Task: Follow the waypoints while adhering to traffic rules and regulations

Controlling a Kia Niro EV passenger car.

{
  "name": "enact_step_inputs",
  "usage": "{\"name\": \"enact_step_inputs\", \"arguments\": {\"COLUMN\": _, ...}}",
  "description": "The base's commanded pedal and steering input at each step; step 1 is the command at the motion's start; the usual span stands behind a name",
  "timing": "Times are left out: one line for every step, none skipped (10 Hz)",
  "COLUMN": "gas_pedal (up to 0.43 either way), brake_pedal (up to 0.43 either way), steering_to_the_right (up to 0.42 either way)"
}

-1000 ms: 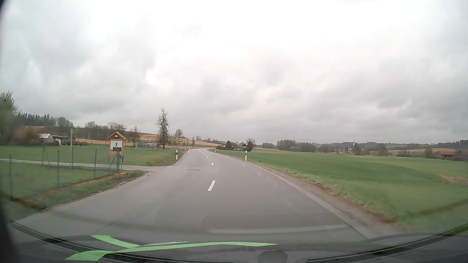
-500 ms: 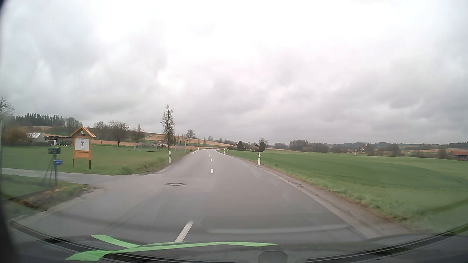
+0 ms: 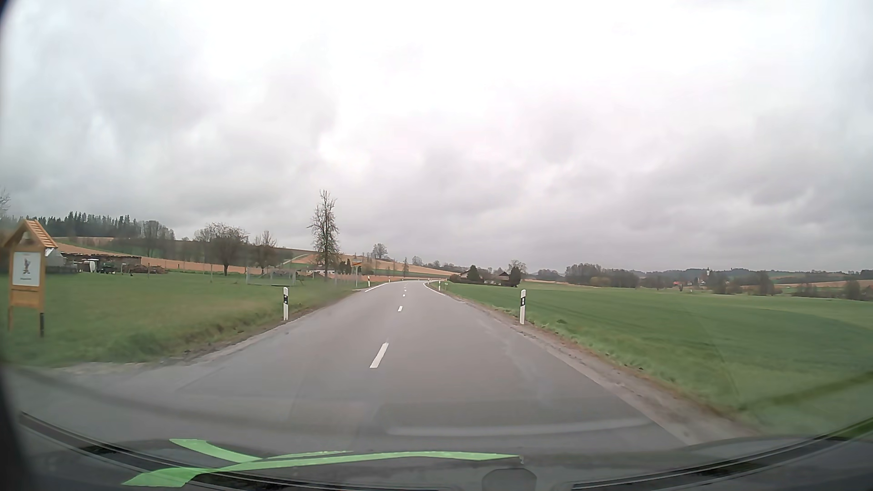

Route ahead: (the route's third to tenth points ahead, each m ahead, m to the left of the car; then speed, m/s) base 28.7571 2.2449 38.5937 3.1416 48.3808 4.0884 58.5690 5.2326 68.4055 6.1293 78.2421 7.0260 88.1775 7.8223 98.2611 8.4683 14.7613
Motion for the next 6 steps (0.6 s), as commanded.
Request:
{"name": "enact_step_inputs", "arguments": {"gas_pedal": 0.209, "brake_pedal": 0.000, "steering_to_the_right": -0.033}}
{"name": "enact_step_inputs", "arguments": {"gas_pedal": 0.209, "brake_pedal": 0.000, "steering_to_the_right": -0.033}}
{"name": "enact_step_inputs", "arguments": {"gas_pedal": 0.209, "brake_pedal": 0.000, "steering_to_the_right": -0.033}}
{"name": "enact_step_inputs", "arguments": {"gas_pedal": 0.209, "brake_pedal": 0.000, "steering_to_the_right": -0.032}}
{"name": "enact_step_inputs", "arguments": {"gas_pedal": 0.209, "brake_pedal": 0.000, "steering_to_the_right": -0.030}}
{"name": "enact_step_inputs", "arguments": {"gas_pedal": 0.209, "brake_pedal": 0.000, "steering_to_the_right": -0.027}}
